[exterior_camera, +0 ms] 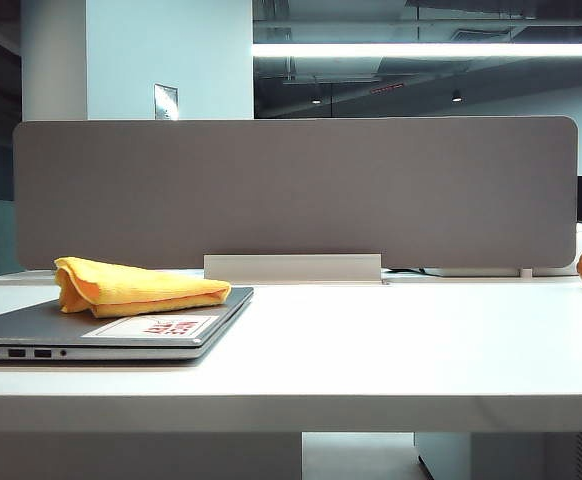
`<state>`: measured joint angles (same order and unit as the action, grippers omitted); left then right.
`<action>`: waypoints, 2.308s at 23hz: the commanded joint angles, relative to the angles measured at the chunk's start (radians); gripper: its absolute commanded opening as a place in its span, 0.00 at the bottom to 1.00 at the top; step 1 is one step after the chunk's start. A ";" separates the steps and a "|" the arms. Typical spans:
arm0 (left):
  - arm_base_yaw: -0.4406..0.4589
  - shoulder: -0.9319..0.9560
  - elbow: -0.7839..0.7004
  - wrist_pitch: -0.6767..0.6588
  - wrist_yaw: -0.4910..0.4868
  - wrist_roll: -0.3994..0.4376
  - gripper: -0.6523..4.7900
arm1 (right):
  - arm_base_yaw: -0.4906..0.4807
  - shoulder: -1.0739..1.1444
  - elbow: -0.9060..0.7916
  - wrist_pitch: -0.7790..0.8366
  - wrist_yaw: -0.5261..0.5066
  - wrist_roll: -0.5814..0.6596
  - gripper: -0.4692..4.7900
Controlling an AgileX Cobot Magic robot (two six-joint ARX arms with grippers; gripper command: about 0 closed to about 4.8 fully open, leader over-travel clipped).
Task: Pick up the yellow rag and put it over the laptop.
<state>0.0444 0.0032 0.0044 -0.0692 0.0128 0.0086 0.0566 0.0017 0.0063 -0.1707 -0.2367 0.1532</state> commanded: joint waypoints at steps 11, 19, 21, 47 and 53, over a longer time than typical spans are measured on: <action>0.000 0.001 0.003 0.011 0.017 0.002 0.11 | 0.000 -0.002 -0.004 0.018 -0.002 0.003 0.09; 0.000 0.001 0.003 0.011 0.017 0.002 0.11 | 0.000 -0.002 -0.004 0.017 -0.002 0.003 0.09; 0.000 0.001 0.003 0.011 0.017 0.002 0.11 | 0.000 -0.002 -0.004 0.017 -0.002 0.003 0.09; 0.000 0.001 0.003 0.011 0.017 0.002 0.11 | 0.000 -0.002 -0.004 0.137 0.328 -0.165 0.09; 0.000 0.001 0.003 0.011 0.017 0.002 0.11 | 0.000 -0.002 -0.006 0.068 0.286 -0.212 0.09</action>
<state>0.0429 0.0032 0.0048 -0.0696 0.0246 0.0105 0.0566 0.0017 0.0063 -0.0937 0.0513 -0.0349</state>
